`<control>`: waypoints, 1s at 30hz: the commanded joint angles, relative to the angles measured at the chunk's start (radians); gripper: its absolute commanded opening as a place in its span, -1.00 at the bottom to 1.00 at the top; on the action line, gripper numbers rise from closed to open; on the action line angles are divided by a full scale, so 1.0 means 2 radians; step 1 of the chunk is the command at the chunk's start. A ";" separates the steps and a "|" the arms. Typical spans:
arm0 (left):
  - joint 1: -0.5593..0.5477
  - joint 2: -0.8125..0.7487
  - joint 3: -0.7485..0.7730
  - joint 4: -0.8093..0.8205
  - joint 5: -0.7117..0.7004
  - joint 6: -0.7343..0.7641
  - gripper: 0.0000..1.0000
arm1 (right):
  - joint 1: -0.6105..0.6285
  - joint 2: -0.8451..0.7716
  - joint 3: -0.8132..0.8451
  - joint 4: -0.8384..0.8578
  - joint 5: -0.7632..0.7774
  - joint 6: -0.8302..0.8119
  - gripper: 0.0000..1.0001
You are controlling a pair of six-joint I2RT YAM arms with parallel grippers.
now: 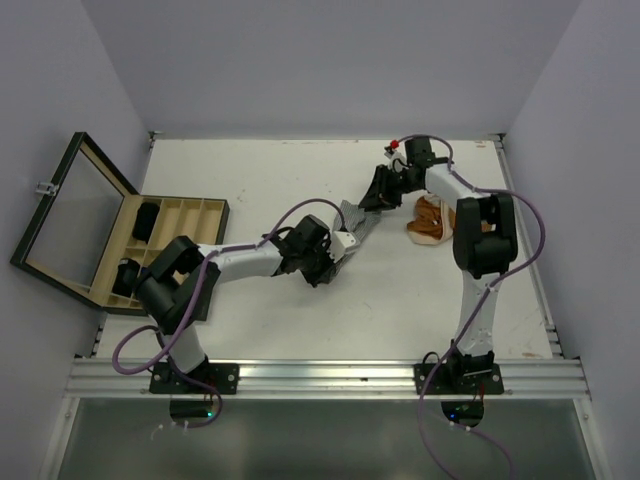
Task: Roll the underwear
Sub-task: Fold the underwear
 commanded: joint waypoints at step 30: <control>0.004 0.025 -0.021 -0.058 -0.001 0.014 -1.00 | 0.012 0.061 0.032 0.058 -0.020 0.094 -0.86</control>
